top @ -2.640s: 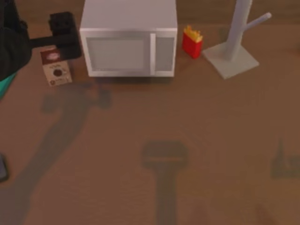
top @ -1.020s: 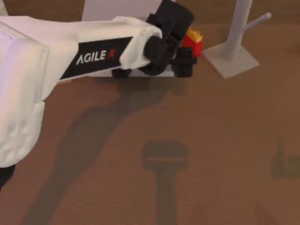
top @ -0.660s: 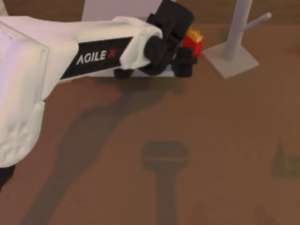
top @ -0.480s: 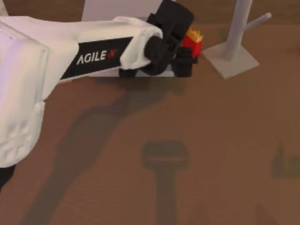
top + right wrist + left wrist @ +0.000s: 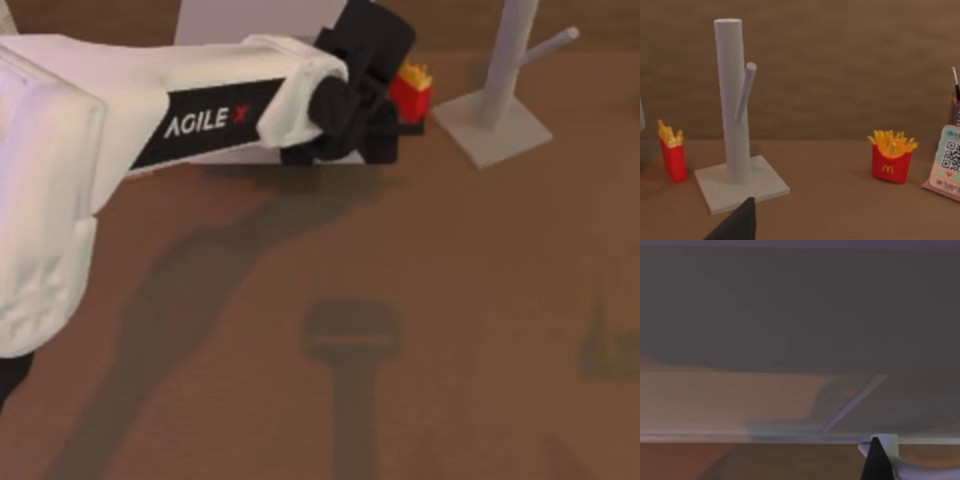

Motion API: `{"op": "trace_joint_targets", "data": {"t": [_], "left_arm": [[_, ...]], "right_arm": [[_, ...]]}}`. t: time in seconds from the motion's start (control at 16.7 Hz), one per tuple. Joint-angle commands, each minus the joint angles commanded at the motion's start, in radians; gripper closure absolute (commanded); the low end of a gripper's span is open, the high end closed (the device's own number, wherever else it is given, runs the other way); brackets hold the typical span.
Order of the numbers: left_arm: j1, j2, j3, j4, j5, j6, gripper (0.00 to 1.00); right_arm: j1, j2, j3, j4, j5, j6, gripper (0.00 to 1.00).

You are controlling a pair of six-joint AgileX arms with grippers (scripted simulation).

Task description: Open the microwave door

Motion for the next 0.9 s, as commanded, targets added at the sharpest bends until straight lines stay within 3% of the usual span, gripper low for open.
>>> {"op": "trace_joint_targets", "data": {"t": [0.42, 0.54, 0.9], "left_arm": [[0.0, 0.0, 0.0, 0.0, 0.0, 0.0, 1.0], [-0.037, -0.026, -0.054, -0.007, 0.012, -0.004, 1.0], [-0.035, -0.086, -0.139, 0.044, -0.019, -0.029, 1.0]], "right_arm": [[0.0, 0.0, 0.0, 0.0, 0.0, 0.0, 0.0], [0.0, 0.0, 0.0, 0.0, 0.0, 0.0, 0.0], [0.0, 0.0, 0.0, 0.0, 0.0, 0.0, 0.0]]}}
